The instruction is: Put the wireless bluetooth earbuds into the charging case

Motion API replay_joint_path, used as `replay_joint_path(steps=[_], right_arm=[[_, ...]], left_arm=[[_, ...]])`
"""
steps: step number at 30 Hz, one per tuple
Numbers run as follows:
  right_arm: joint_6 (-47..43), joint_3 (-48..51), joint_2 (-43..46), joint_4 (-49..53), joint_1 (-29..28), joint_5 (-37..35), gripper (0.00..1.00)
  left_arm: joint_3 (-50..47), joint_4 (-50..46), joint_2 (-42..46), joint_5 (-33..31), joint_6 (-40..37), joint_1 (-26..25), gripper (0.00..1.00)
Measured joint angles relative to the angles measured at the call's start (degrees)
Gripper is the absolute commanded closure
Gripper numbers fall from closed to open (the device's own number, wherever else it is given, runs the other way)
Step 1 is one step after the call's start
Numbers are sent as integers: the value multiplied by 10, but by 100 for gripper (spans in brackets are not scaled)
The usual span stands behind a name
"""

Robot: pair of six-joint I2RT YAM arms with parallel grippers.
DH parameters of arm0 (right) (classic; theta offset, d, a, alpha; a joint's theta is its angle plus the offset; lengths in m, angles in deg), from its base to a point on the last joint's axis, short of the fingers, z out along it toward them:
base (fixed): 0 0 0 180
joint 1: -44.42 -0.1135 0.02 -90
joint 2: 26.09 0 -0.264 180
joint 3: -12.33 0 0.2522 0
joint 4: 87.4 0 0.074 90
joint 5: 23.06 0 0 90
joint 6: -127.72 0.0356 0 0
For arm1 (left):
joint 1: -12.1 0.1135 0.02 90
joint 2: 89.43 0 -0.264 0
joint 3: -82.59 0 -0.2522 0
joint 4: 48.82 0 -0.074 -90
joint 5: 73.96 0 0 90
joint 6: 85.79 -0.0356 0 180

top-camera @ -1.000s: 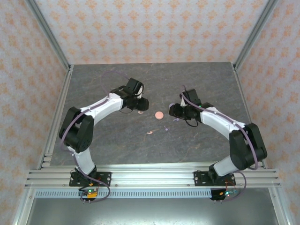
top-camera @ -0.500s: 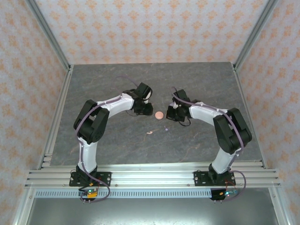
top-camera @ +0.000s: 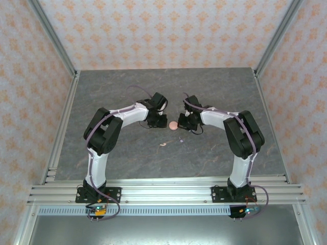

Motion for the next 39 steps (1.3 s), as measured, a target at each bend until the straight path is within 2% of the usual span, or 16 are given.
replay_joint_path(steps=[19, 28, 34, 39], right_arm=[[-3, -96, -61, 56, -1, 4, 93], [-7, -118, -71, 64, -2, -28, 93], [-7, -97, -30, 72, -2, -57, 93], [-7, -62, 36, 71, -2, -45, 94]], left_arm=[[-57, 45, 28, 40, 9, -11, 82], [-74, 24, 60, 47, 5, -26, 82], [-38, -14, 79, 27, -11, -17, 83], [11, -28, 76, 25, -21, 8, 87]])
